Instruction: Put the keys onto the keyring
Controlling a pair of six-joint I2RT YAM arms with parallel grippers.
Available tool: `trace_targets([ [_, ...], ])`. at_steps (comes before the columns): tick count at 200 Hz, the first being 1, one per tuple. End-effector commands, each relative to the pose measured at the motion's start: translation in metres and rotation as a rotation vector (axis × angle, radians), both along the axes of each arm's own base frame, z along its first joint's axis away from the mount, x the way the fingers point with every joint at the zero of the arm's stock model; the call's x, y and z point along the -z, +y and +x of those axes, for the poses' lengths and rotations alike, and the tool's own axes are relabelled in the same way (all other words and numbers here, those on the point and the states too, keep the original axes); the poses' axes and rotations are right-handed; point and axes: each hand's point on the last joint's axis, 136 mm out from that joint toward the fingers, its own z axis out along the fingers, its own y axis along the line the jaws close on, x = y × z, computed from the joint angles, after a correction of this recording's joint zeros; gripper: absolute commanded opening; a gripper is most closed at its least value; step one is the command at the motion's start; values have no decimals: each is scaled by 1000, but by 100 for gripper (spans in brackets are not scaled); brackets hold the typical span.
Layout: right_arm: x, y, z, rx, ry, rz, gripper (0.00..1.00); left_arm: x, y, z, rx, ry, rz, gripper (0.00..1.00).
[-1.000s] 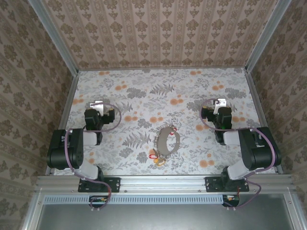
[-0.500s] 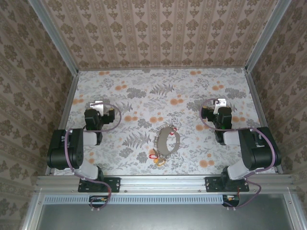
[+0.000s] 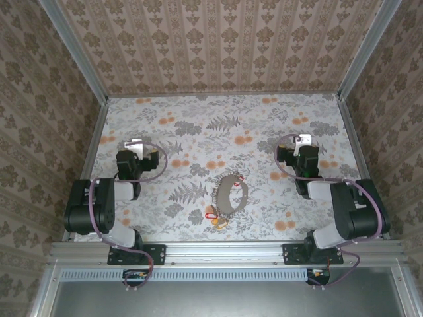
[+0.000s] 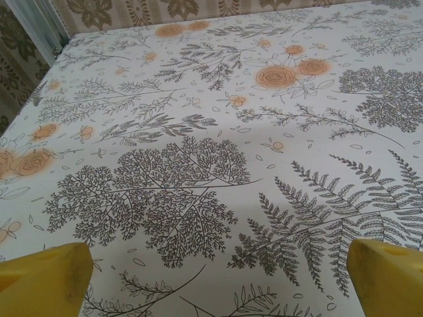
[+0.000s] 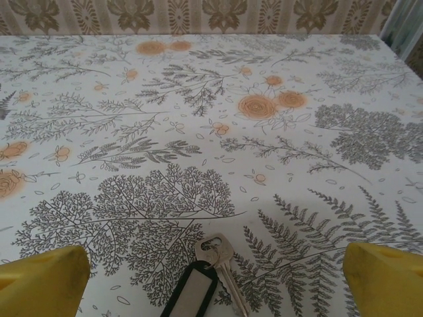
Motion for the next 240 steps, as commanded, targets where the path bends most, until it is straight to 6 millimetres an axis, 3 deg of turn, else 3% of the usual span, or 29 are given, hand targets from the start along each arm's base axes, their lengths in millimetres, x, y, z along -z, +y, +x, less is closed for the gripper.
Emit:
trace_targets([
  [1, -45, 1, 1, 46, -20, -50, 100, -33, 0, 2, -17, -22, 26, 100],
  [20, -59, 10, -3, 75, 38, 58, 100, -54, -5, -7, -47, 23, 58, 100],
  [38, -57, 32, -9, 33, 132, 127, 100, -81, -23, -18, -27, 29, 25, 100],
  [53, -55, 57, -17, -50, 218, 182, 100, -102, -54, -30, 72, 25, -75, 100],
  [75, -50, 100, -36, -232, 354, 271, 100, -122, -102, -46, 232, 99, -360, 100],
  [90, -46, 126, -53, -337, 417, 301, 100, -126, -140, -57, 406, 193, -425, 100],
  [113, -34, 166, -77, -483, 519, 304, 100, -108, -168, -64, 488, 321, -364, 100],
  [144, -31, 218, -100, -693, 576, 231, 94, -89, -181, -68, 506, 396, -404, 100],
  [171, -23, 248, -101, -828, 658, 188, 81, -84, -188, -74, 520, 402, -502, 100],
  [192, -18, 268, -99, -906, 699, 143, 72, -85, -189, -77, 534, 407, -550, 100],
  [240, 4, 295, -94, -983, 782, 48, 51, -76, -168, -74, 455, 424, -637, 100],
])
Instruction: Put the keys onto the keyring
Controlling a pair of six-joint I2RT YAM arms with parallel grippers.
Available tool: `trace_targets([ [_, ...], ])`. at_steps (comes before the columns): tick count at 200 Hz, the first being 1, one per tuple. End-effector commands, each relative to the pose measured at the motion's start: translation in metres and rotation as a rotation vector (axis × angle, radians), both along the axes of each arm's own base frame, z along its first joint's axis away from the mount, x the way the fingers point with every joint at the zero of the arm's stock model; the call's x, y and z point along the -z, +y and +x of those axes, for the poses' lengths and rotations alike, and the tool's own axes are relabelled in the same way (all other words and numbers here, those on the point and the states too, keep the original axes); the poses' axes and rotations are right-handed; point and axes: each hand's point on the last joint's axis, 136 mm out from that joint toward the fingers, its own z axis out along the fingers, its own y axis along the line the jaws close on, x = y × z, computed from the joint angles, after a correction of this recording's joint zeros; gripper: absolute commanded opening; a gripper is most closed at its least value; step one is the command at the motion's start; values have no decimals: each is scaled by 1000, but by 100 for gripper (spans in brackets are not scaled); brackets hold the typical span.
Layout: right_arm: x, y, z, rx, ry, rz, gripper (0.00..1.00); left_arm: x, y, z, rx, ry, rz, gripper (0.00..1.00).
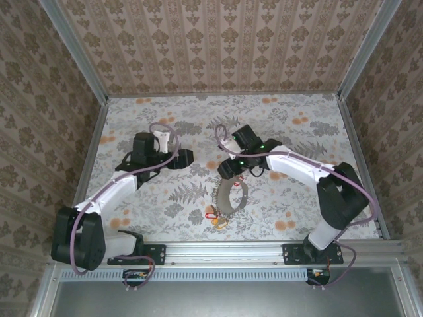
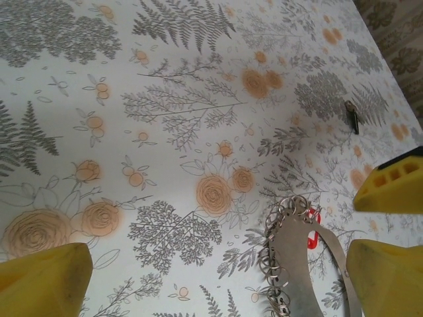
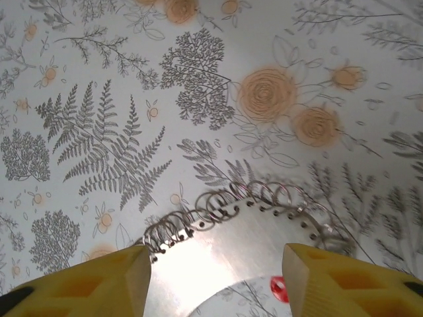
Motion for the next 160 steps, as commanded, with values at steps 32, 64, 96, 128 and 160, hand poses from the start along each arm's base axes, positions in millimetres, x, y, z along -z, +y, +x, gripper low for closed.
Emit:
trace_targets([
  [32, 19, 18, -12, -112, 54, -63, 41, -9, 15, 3, -61, 3, -106, 100],
  [64, 36, 14, -9, -110, 80, -125, 37, -8, 14, 3, -58, 0, -104, 100],
  [96, 45, 14, -3, -108, 83, -155, 35, -10, 15, 1, -56, -7, -105, 100],
  [128, 49, 15, 3, -104, 75, -170, 34, -11, 15, 1, -56, -12, -102, 100],
  [160, 59, 12, 8, -92, 75, -201, 34, -12, 15, 0, -55, -16, -103, 100],
])
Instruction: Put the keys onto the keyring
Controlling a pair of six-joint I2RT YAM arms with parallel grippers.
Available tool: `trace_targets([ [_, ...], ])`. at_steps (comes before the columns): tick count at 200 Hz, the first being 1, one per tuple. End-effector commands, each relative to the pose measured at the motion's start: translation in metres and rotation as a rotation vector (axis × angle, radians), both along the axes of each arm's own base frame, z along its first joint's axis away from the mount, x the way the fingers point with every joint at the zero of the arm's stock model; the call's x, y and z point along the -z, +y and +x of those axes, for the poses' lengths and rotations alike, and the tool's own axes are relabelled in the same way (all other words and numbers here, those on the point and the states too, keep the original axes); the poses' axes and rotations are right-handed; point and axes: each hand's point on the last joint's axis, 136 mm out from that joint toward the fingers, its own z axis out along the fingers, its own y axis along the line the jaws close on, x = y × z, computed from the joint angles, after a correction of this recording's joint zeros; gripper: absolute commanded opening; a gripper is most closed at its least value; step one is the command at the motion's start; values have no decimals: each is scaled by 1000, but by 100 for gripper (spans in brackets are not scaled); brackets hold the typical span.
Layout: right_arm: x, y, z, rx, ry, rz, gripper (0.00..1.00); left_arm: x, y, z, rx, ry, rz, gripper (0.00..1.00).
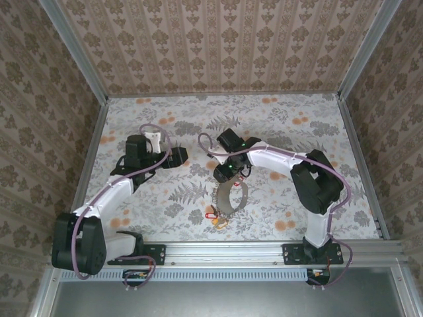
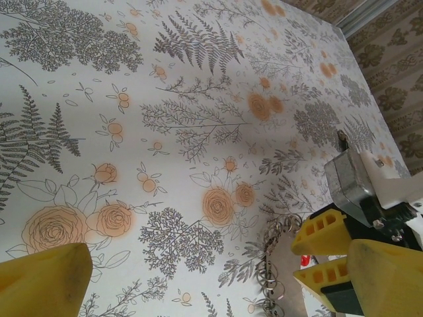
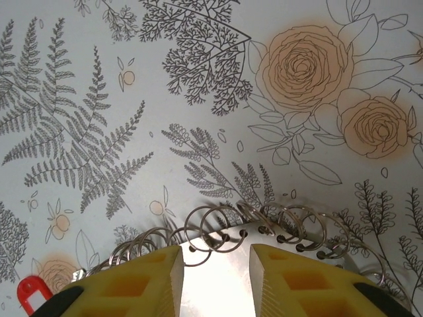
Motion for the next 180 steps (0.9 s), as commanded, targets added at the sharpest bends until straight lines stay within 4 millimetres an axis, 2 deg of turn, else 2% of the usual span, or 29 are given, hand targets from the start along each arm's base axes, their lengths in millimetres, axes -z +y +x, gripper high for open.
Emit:
trace_targets([
  [1, 9, -4, 4, -3, -4, -56, 34, -8, -1, -3, 9, -18, -27, 100],
  [39, 13, -6, 11, 4, -22, -77, 34, -8, -2, -3, 10, -17, -28, 100],
  [180, 29, 0, 14, -4, 2, -85, 37, -13, -3, 0, 16, -37, -30, 100],
])
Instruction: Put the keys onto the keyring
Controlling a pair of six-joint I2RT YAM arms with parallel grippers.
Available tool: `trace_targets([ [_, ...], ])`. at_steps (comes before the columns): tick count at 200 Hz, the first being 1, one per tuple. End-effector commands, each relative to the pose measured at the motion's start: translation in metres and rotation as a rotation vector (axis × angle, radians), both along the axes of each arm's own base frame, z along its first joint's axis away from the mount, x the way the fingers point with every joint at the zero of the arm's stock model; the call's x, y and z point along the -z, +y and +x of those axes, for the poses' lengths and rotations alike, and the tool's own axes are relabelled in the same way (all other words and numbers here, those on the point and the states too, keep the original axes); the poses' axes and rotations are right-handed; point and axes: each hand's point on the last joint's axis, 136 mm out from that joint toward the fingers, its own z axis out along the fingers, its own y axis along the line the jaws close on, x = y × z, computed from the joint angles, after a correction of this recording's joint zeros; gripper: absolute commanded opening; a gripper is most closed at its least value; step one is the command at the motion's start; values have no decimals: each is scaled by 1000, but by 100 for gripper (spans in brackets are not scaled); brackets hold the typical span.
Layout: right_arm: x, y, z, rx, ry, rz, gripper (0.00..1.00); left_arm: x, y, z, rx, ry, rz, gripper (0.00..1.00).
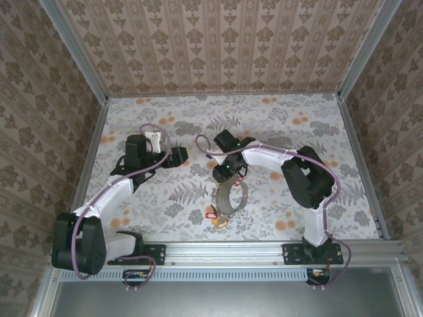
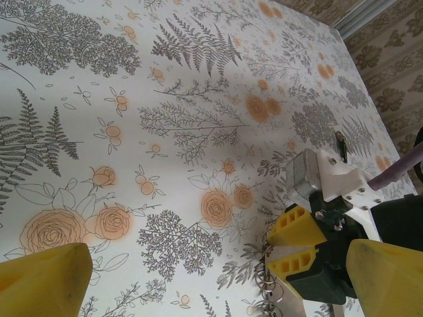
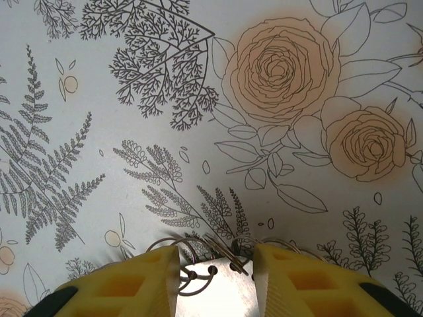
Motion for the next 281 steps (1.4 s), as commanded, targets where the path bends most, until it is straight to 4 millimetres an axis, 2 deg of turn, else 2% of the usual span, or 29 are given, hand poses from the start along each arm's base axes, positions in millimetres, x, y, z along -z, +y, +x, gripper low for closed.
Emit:
trace_targets([
  [1, 5, 0, 3, -19, -6, -28, 37, -12, -2, 0, 13, -29, -26, 100],
  [66, 10, 0, 1, -25, 8, -29, 33, -11, -3, 0, 15, -29, -28, 100],
  [121, 9, -1, 0, -28, 6, -29, 19, -11, -2, 0, 14, -32, -24, 100],
  [181, 7, -3, -3, -37, 2, -28, 10, -10, 0, -2, 8, -28, -13, 100],
  [224, -1, -6, -7, -43, -9, -14, 2, -7, 1, -3, 7, -19, 4, 100],
  [230, -6, -2, -3, -45, -34, 9, 1, -7, 1, -3, 5, -19, 5, 100],
  [281, -38, 9, -16, -87, -95, 161, 0, -9, 2, -4, 8, -26, 11, 100],
])
